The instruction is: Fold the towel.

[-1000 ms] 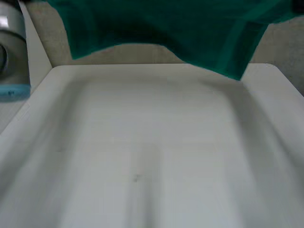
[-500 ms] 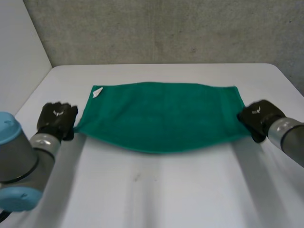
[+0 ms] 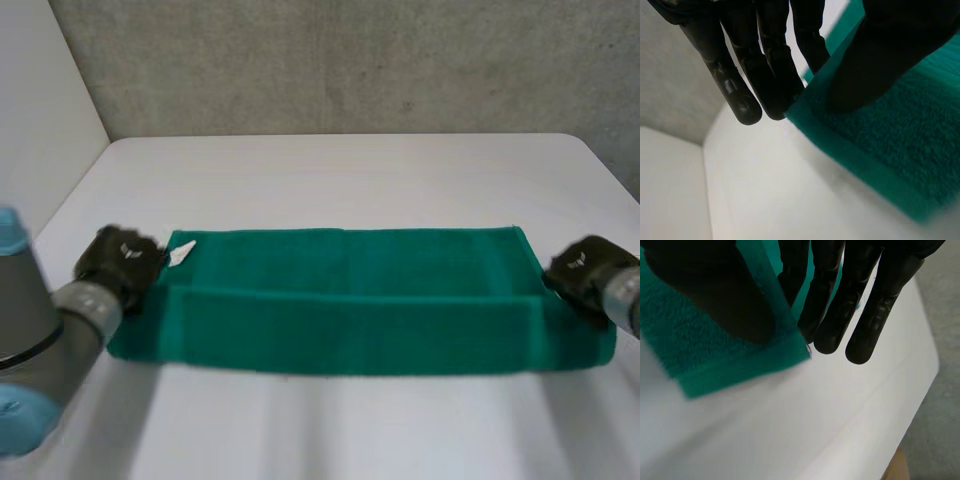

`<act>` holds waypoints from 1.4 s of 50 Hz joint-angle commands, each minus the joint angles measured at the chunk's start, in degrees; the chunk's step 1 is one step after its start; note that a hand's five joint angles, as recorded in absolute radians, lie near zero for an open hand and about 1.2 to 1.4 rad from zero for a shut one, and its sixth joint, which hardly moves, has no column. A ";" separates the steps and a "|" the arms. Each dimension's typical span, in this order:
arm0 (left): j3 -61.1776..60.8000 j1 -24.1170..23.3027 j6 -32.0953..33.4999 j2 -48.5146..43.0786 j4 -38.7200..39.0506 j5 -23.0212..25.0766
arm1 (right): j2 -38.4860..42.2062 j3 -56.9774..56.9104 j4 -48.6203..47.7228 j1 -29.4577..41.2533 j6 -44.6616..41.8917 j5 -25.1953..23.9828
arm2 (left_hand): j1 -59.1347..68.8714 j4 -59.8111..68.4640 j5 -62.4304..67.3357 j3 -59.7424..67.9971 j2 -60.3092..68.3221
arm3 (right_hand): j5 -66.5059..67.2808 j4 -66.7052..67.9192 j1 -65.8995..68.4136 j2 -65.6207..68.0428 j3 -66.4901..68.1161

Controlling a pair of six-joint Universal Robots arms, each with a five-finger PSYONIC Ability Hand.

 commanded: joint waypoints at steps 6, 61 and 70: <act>24.96 -3.33 -3.92 -22.45 8.60 -7.86 | 15.77 -18.34 -13.58 4.39 7.07 1.82 | 15.94 11.43 13.54 11.70 11.27 | 12.85 11.84 23.96 12.88 12.19; 5.22 -6.94 -7.35 -12.20 22.57 -0.66 | 9.46 -4.04 -10.16 -4.83 28.42 -8.81 | -54.02 -58.53 -56.42 -58.26 -58.68 | -49.17 -50.18 -38.05 -49.14 -49.82; 4.87 -6.94 -9.63 -12.20 22.40 -1.01 | 15.35 -5.00 -12.80 -6.58 28.07 -9.78 | -53.85 -58.36 -56.25 -58.09 -58.51 | -9.39 -10.40 1.72 -9.36 -10.05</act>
